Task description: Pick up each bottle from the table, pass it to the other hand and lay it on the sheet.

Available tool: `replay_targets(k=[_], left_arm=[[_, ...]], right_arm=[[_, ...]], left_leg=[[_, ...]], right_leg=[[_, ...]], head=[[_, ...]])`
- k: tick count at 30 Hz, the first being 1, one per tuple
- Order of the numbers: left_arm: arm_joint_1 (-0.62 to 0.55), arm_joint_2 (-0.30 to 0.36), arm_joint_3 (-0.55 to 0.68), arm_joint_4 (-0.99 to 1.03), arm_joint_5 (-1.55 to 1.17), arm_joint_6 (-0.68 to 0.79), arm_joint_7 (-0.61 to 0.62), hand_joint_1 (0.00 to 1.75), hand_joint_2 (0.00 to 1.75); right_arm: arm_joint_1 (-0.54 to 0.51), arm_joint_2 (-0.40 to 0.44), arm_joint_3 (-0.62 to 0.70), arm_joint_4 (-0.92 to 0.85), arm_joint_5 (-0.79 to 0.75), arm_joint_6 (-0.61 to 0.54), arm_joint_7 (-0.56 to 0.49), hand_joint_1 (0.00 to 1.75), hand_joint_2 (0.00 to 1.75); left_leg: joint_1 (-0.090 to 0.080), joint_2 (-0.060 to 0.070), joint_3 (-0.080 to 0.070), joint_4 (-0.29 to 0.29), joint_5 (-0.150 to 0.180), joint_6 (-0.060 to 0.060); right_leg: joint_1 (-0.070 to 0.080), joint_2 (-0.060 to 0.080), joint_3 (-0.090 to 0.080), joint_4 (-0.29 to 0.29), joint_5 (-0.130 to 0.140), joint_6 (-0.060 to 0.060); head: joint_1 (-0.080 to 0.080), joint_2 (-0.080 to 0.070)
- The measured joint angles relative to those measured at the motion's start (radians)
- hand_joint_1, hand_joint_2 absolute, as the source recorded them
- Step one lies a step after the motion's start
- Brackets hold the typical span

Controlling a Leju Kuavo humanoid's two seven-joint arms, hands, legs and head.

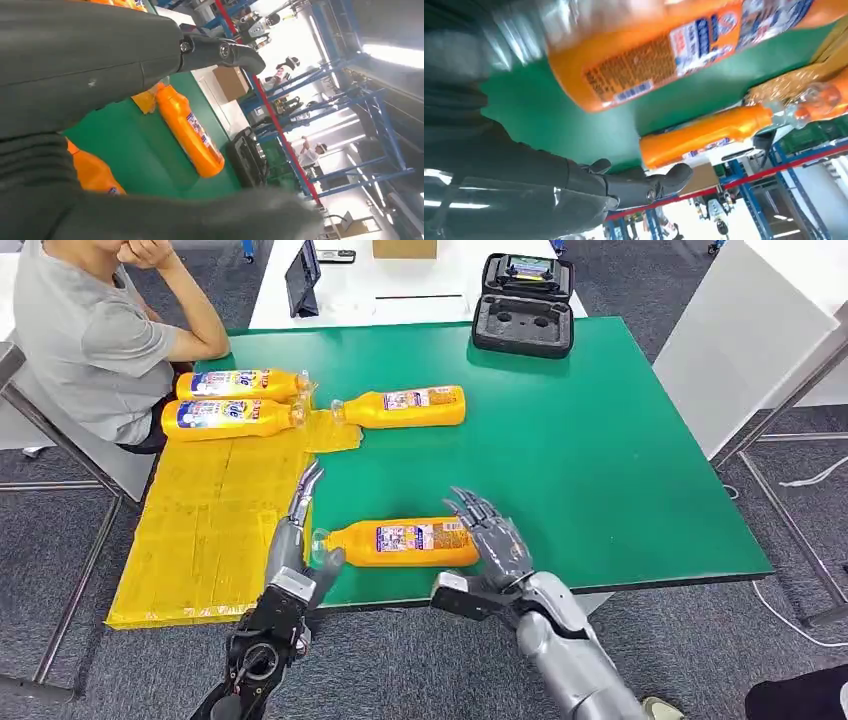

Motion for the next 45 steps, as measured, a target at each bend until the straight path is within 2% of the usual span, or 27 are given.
replay_targets(k=[18, 45], left_arm=[[0.001, 0.0, 0.0, 0.0, -0.003, 0.002, 0.0, 0.0, 1.75], [0.006, 0.0, 0.0, -0.006, -0.021, 0.002, 0.009, 0.0, 1.75]], right_arm=[[-0.09, 0.0, -0.014, 0.208, 0.015, 0.005, 0.004, 0.0, 1.75], [-0.152, 0.013, -0.014, 0.329, 0.05, 0.052, 0.005, 0.0, 1.75]], left_leg=[[0.0, 0.0, 0.0, 0.0, 0.0, 0.0], [0.0, 0.0, 0.0, 0.0, 0.0, 0.0]], right_leg=[[0.0, 0.0, 0.0, 0.0, 0.0, 0.0], [0.0, 0.0, 0.0, 0.0, 0.0, 0.0]], head=[[0.0, 0.0], [0.0, 0.0]])
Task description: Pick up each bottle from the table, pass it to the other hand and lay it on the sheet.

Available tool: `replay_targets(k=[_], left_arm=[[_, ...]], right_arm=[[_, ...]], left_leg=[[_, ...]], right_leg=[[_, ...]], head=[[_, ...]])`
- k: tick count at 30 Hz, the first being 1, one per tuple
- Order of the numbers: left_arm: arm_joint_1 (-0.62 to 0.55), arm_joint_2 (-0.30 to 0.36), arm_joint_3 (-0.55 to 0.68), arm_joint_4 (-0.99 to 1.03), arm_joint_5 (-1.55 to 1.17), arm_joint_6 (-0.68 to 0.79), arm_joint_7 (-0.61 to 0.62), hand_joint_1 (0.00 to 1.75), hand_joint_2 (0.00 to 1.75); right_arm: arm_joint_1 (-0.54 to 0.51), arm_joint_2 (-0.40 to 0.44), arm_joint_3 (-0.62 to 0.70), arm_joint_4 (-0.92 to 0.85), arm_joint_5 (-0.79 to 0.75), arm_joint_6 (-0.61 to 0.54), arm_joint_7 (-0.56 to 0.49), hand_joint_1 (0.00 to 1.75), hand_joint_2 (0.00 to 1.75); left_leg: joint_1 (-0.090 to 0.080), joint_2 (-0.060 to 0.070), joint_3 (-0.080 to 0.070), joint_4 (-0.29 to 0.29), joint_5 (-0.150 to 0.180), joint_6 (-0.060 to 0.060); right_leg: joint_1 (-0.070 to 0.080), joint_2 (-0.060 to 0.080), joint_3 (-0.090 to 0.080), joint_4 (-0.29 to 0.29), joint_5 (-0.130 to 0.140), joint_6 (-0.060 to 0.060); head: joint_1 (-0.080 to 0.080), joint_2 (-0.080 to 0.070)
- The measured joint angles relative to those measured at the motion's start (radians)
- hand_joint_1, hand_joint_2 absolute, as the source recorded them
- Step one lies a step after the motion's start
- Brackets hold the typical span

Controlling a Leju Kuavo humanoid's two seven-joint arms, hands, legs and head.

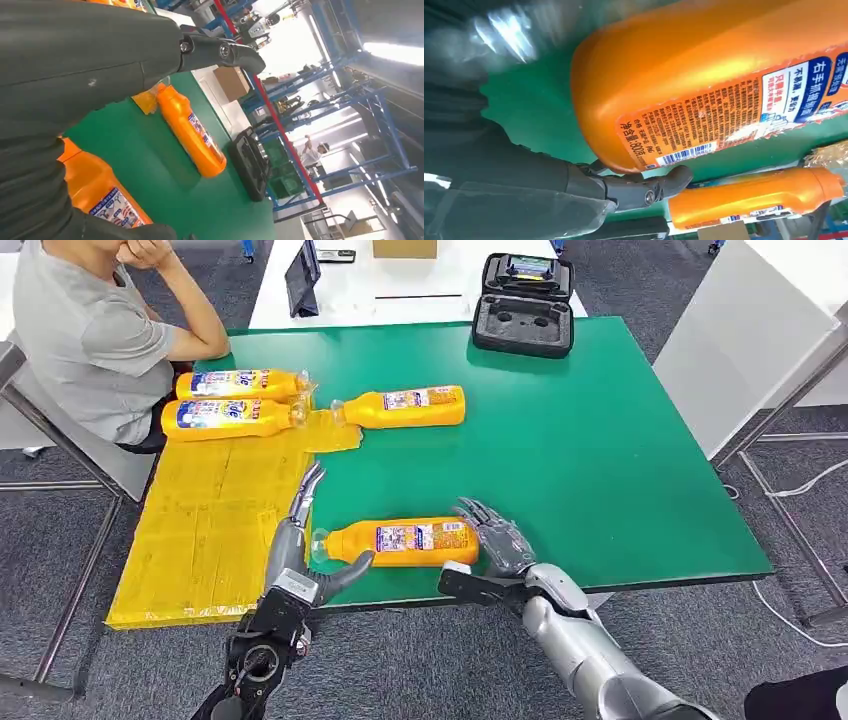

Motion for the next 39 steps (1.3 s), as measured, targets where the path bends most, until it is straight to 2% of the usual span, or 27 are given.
replay_targets(k=[28, 29, 30, 31, 35, 39], left_arm=[[0.009, 0.0, 0.001, -0.01, -0.016, 0.009, 0.001, 0.0, 1.75], [0.01, 0.0, 0.001, -0.01, -0.016, 0.009, 0.001, 0.0, 1.75], [0.011, 0.0, 0.001, -0.01, -0.016, 0.009, 0.001, 0.0, 1.75], [0.011, 0.0, 0.001, -0.011, -0.016, 0.009, 0.001, 0.0, 1.75], [0.011, 0.0, 0.001, -0.011, -0.016, 0.009, 0.001, 0.0, 1.75], [0.012, 0.0, 0.002, -0.011, -0.016, 0.009, 0.001, 0.0, 1.75]], right_arm=[[-0.02, 0.026, 0.001, 0.032, 0.015, -0.006, -0.004, 0.0, 1.75], [-0.02, 0.027, 0.001, 0.033, 0.015, -0.006, -0.004, 0.24, 1.75], [-0.021, 0.027, 0.001, 0.034, 0.014, -0.002, -0.004, 1.52, 1.75], [-0.023, 0.027, 0.001, 0.035, 0.012, 0.008, -0.003, 1.75, 1.75], [-0.045, 0.027, 0.001, 0.047, -0.013, 0.1, 0.029, 1.75, 1.75], [-0.064, 0.023, 0.001, 0.066, -0.019, 0.139, 0.044, 1.75, 1.75]], left_leg=[[0.0, 0.0, 0.0, 0.0, 0.0, 0.0], [0.0, 0.0, 0.0, 0.0, 0.0, 0.0], [0.0, 0.0, 0.0, 0.0, 0.0, 0.0], [0.0, 0.0, 0.0, 0.0, 0.0, 0.0], [0.0, 0.0, 0.0, 0.0, 0.0, 0.0], [0.0, 0.0, 0.001, 0.0, 0.0, 0.0]], right_leg=[[0.0, 0.0, 0.0, 0.0, 0.0, 0.0], [0.0, 0.0, 0.0, 0.0, 0.0, 0.0], [0.0, 0.0, 0.0, 0.0, 0.0, 0.0], [0.0, 0.0, 0.0, 0.0, 0.0, 0.0], [0.0, 0.0, 0.0, 0.0, 0.0, 0.0], [0.0, 0.0, 0.001, 0.0, 0.0, 0.0]], head=[[0.0, 0.0], [0.0, 0.0], [0.0, 0.0], [0.0, 0.0], [0.0, 0.0], [0.0, 0.0]])
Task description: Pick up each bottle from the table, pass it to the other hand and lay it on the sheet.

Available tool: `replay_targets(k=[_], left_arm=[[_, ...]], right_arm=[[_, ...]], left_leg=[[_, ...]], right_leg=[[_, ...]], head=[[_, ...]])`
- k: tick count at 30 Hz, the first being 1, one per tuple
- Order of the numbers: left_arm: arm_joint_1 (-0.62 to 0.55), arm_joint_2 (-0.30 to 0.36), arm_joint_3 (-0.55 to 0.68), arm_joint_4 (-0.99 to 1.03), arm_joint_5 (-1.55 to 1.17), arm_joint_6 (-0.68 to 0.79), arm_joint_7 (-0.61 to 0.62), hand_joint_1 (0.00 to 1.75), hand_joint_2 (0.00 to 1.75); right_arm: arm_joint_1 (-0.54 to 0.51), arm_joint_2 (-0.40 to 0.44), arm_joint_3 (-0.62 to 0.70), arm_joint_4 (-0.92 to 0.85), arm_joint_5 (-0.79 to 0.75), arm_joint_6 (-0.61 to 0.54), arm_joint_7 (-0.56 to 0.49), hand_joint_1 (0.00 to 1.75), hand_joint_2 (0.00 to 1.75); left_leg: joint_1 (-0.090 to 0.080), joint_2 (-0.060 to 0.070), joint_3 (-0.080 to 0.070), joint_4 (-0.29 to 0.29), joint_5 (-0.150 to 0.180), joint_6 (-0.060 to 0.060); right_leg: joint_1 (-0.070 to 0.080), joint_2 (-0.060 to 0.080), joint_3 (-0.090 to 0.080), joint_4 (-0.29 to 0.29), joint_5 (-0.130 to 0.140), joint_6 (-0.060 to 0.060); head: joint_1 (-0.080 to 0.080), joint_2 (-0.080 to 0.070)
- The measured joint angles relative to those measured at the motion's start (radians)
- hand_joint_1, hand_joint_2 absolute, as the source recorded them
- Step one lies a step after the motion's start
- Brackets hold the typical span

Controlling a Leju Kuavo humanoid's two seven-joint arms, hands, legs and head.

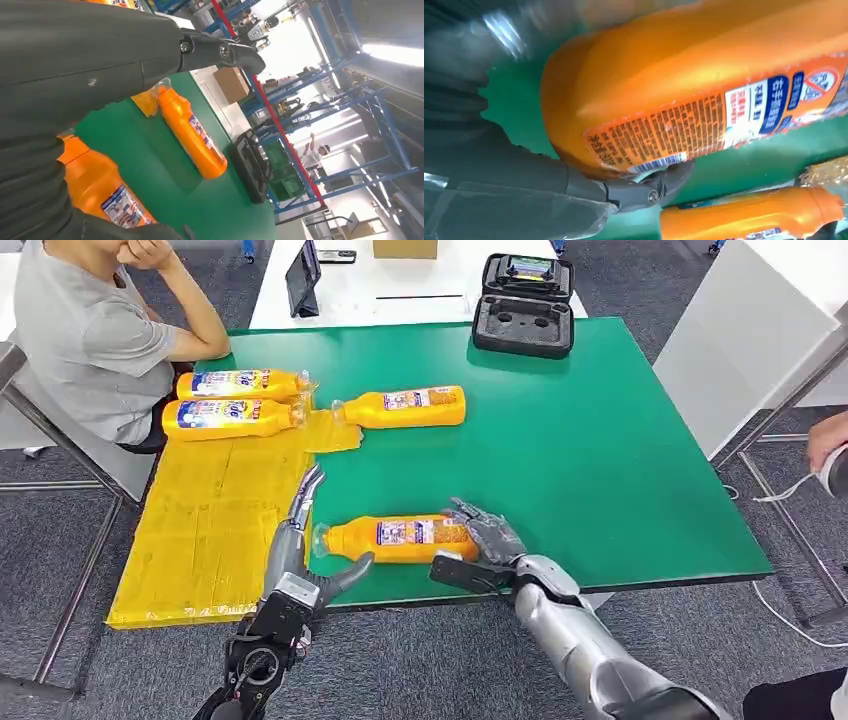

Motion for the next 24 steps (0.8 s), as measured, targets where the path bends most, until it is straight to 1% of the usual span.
replay_targets(k=[6, 24], left_arm=[[0.005, 0.0, 0.0, -0.003, -0.001, 0.0, 0.0, 0.0, 1.75], [0.006, 0.0, 0.001, -0.006, -0.003, -0.007, 0.0, 0.0, 1.75]], right_arm=[[-0.024, -0.008, 0.0, 0.03, -0.003, 0.008, 0.002, 1.75, 1.75], [-0.03, -0.013, -0.002, 0.051, -0.008, 0.005, 0.012, 1.75, 1.75]], left_leg=[[0.0, -0.001, 0.001, 0.0, 0.0, 0.0], [0.0, -0.001, 0.002, 0.0, 0.0, 0.0]], right_leg=[[0.0, 0.0, 0.001, 0.0, 0.0, 0.0], [0.0, 0.0, 0.002, 0.0, 0.0, 0.0]], head=[[0.0, 0.0], [0.0, 0.0]])
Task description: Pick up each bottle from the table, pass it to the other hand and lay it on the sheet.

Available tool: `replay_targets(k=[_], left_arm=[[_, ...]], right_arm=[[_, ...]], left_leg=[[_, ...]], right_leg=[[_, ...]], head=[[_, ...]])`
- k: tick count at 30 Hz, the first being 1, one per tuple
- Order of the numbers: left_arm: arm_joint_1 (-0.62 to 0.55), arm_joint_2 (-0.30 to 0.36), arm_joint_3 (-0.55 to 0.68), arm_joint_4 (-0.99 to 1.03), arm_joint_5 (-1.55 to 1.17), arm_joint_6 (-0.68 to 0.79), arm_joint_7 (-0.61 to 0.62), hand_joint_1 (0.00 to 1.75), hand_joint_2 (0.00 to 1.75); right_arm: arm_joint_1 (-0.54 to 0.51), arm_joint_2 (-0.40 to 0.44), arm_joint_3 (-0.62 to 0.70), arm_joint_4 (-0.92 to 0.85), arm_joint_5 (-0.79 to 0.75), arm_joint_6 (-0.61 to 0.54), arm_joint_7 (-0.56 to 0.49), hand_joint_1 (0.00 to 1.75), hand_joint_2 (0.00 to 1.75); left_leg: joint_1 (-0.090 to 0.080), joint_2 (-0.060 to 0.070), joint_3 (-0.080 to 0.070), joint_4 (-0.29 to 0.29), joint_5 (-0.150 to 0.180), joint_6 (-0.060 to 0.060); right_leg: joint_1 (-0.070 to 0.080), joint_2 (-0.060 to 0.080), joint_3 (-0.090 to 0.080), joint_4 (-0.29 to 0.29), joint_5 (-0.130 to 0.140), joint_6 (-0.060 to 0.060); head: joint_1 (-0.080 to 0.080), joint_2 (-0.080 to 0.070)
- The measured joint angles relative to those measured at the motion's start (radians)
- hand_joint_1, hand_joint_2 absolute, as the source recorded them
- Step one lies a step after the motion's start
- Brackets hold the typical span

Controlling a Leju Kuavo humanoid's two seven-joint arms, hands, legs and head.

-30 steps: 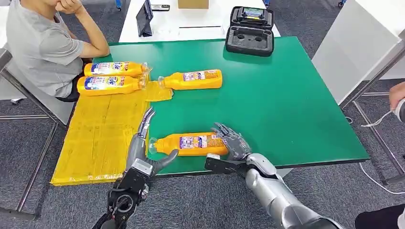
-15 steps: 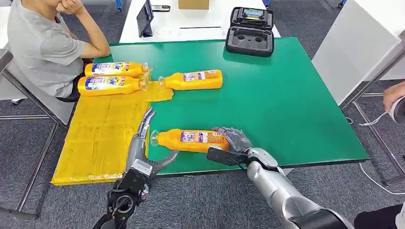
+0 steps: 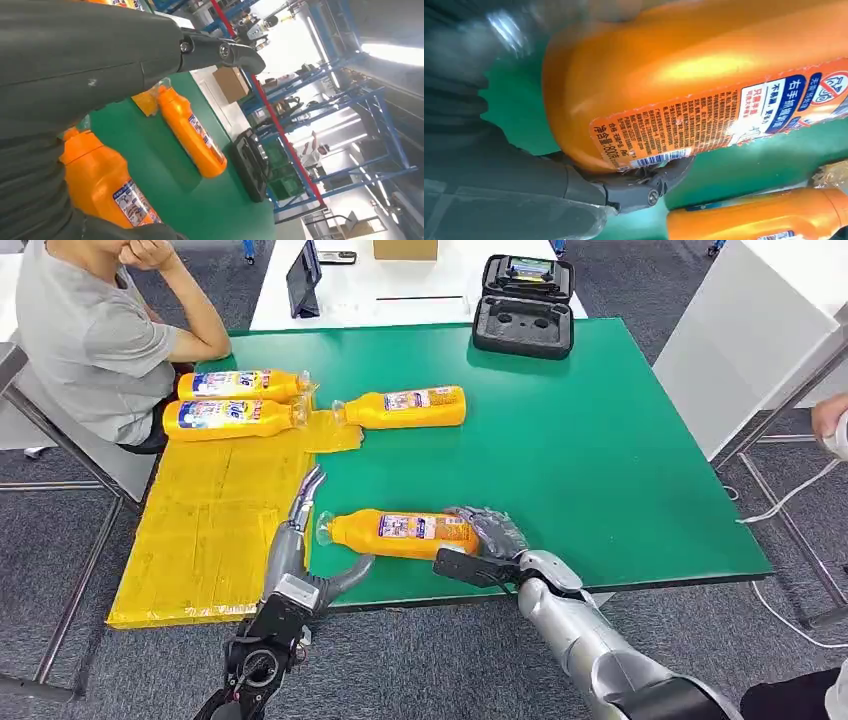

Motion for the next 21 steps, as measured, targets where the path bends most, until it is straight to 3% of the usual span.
replay_targets(k=[3, 13, 21], left_arm=[[0.0, 0.0, 0.0, 0.0, -0.002, 0.002, -0.003, 0.0, 1.75], [0.0, 0.0, 0.0, 0.002, 0.003, 0.038, -0.017, 0.0, 1.75], [0.0, -0.006, 0.0, 0.002, 0.027, 0.097, -0.049, 0.0, 1.75]], right_arm=[[0.0, -0.001, -0.002, 0.002, -0.007, 0.006, -0.009, 1.75, 1.75], [0.046, -0.004, -0.13, -0.001, -0.223, 0.011, -0.182, 1.75, 1.75], [0.086, -0.001, -0.192, -0.051, -0.339, 0.026, -0.196, 1.75, 1.75]], left_leg=[[0.0, 0.0, 0.0, 0.0, 0.0, 0.0], [0.0, -0.001, 0.0, 0.0, 0.0, 0.0], [0.0, -0.001, -0.001, 0.0, 0.0, 0.0]], right_leg=[[0.0, 0.0, 0.0, 0.0, 0.0, 0.0], [0.0, 0.0, 0.0, 0.0, 0.0, 0.0], [0.0, 0.0, -0.001, 0.0, 0.0, 0.0]], head=[[0.0, 0.0], [0.0, 0.0], [0.0, 0.0]])
